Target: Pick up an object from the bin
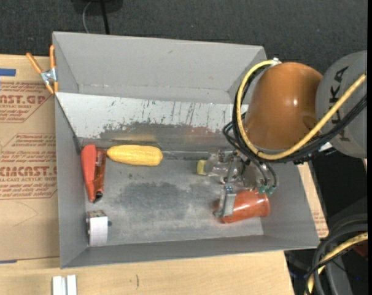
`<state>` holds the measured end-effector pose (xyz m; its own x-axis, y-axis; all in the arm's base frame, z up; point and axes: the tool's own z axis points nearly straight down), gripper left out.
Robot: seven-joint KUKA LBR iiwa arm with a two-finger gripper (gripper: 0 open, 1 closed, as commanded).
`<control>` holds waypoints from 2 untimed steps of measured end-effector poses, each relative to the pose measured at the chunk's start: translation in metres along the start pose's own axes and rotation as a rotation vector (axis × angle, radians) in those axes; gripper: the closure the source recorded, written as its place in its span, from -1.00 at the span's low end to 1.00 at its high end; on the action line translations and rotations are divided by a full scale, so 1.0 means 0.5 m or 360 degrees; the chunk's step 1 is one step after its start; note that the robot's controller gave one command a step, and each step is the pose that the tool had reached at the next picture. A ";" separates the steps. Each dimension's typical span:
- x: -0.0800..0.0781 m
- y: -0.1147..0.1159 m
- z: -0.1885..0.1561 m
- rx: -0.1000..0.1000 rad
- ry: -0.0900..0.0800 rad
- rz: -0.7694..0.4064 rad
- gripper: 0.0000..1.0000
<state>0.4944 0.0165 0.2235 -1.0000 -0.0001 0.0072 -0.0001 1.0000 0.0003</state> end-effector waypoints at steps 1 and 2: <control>-0.003 0.000 -0.009 0.0000 -0.0013 0.0001 -1.00; -0.023 -0.047 0.041 -0.0002 -0.0024 -0.0199 -1.00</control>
Offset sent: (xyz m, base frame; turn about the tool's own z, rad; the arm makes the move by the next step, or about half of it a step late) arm 0.0238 -0.0777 -0.0714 -0.2887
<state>0.5059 -0.0070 0.2031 -0.9921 -0.1249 -0.0081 -0.1249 0.9922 0.0016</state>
